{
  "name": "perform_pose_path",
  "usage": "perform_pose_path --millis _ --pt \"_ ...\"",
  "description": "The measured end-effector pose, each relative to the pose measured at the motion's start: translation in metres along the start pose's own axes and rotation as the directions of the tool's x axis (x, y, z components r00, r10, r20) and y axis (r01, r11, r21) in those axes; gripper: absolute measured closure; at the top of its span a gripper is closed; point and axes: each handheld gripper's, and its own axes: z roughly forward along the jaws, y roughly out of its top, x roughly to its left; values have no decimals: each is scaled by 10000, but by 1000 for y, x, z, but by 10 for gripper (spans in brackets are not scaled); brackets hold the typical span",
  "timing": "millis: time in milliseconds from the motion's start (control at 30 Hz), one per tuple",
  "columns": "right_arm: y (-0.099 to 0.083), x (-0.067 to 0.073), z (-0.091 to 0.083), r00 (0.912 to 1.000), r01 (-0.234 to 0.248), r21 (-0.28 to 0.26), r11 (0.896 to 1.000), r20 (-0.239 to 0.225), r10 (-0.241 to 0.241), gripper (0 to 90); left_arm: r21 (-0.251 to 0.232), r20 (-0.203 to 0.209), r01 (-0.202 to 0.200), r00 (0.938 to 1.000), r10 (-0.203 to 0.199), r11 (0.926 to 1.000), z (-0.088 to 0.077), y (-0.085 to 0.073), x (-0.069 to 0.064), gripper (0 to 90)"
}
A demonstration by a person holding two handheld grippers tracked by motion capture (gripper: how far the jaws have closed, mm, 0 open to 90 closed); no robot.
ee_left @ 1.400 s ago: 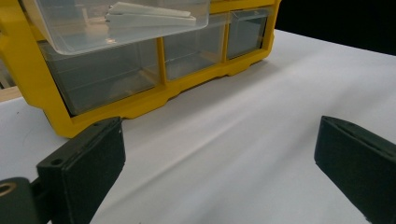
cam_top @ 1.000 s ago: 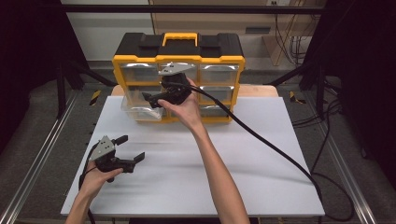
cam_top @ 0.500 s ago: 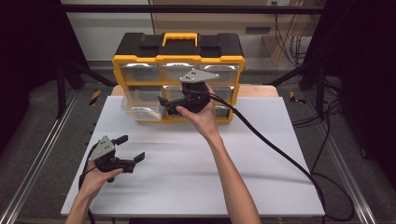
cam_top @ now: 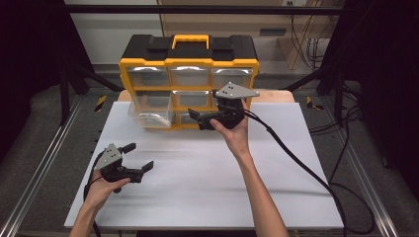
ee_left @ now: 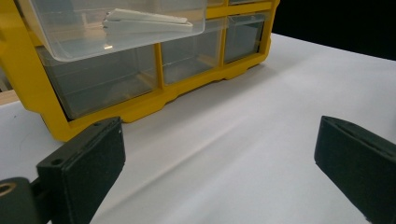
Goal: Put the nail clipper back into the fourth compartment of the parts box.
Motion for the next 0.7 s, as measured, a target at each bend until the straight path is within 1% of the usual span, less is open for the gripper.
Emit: perform_pose_path --millis 133,200,400,567,700 --pt "-9 -6 -14 10000 -70 -133 9999 67 71 8 3 -17 4 10000 -4 10000 0 0 0 18" --pt "-15 -9 -20 9998 -163 -50 9999 81 164 5 12 -19 -2 10000 2 10000 0 0 0 19" --pt "-36 -18 -37 9994 -231 131 9996 258 228 3 1 5 -45 10000 45 10000 1 1 -1 19" --pt "-50 -23 -49 9987 -325 164 9993 403 318 3 -3 9 -39 10000 39 10000 0 0 0 19" --pt "-63 -28 -63 9969 -530 179 9984 592 519 3 -37 -51 15 10000 -15 10000 -1 0 2 19"
